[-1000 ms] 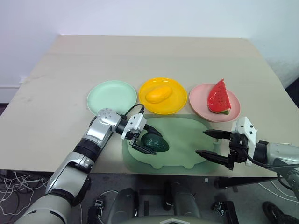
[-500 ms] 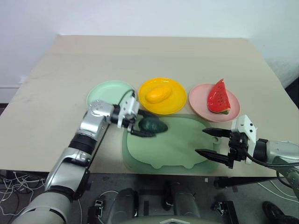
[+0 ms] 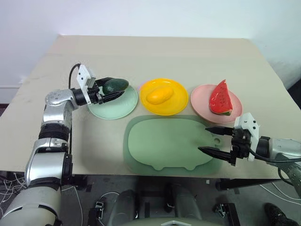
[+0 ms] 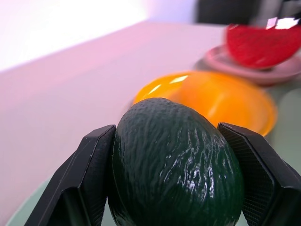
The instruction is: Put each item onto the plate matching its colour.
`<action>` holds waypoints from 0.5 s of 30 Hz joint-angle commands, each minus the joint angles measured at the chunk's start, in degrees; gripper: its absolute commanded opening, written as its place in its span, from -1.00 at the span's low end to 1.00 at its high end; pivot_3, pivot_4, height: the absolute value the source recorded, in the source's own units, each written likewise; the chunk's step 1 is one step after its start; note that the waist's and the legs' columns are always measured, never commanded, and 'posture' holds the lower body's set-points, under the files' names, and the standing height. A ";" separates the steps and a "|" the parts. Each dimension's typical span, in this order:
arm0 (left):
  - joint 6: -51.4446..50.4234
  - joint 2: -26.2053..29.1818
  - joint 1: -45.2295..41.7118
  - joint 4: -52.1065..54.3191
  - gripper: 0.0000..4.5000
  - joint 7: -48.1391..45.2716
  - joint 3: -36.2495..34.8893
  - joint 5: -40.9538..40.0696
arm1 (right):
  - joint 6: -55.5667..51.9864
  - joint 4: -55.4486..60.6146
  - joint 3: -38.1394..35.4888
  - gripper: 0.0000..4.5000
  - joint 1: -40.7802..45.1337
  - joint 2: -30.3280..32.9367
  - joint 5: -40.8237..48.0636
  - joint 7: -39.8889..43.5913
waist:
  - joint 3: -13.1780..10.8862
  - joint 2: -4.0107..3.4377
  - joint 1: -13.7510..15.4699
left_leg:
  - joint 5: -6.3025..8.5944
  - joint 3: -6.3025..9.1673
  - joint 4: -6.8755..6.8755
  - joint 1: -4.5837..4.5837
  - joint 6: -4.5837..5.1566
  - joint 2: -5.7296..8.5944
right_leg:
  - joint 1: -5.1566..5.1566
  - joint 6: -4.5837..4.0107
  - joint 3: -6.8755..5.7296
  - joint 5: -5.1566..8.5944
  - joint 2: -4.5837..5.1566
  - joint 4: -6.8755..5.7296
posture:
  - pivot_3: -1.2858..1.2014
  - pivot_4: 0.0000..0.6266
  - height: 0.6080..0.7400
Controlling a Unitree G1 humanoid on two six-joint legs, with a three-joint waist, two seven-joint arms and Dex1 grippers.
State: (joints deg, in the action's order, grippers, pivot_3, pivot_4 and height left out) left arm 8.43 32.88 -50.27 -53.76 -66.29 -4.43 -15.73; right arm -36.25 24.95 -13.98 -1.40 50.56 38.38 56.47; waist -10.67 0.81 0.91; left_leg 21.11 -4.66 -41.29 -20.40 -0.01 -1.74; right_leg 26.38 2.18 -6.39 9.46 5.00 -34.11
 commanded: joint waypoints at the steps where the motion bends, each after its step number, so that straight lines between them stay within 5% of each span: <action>1: 3.56 1.47 -0.14 -4.21 0.39 5.18 -1.69 2.53 | 0.88 0.45 -0.04 1.00 0.84 0.13 -0.19 0.28 | 0.00 0.01 -0.07 | 0.00 0.00 0.00 0.00 0.00 0.00 | 0.00 0.00 0.00 0.00 0.00 0.00 | 0.03 -0.52 0.89; 10: 8.16 0.03 -0.63 -10.91 0.39 13.42 -1.36 7.03 | 0.83 0.26 0.87 1.00 1.92 -0.34 0.04 -0.07 | 0.01 0.02 -0.05 | 0.00 -0.06 0.00 0.01 0.00 -0.01 | 0.01 0.00 -0.01 -0.01 0.01 -0.01 | 0.03 -0.52 0.89; 14: 7.18 -0.70 -0.87 -10.90 0.98 13.54 -1.92 6.56 | 1.09 0.15 0.80 1.00 1.75 -0.31 0.00 -0.06 | 0.01 0.02 -0.10 | 0.00 -0.06 0.01 0.01 -0.01 -0.01 | 0.01 0.00 -0.01 -0.01 0.01 -0.01 | 0.03 -0.52 0.89; 15: 7.21 -0.86 -0.73 -10.32 0.98 13.04 -2.20 6.17 | 1.22 0.04 0.67 1.00 1.61 -0.26 -0.06 0.03 | 0.01 0.03 -0.13 | 0.00 -0.07 0.01 0.01 -0.01 -0.01 | 0.01 0.00 -0.01 -0.01 0.01 -0.01 | 0.03 -0.52 0.89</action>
State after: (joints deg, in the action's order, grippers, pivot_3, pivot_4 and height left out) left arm 15.28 31.78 -49.94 -65.21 -52.79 -5.36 -9.01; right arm -36.14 24.51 -12.17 -0.03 50.48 38.36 56.41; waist -10.66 0.84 0.78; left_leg 21.11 -4.73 -41.28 -20.38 -0.02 -1.75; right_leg 26.39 2.18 -6.40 9.45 5.01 -34.12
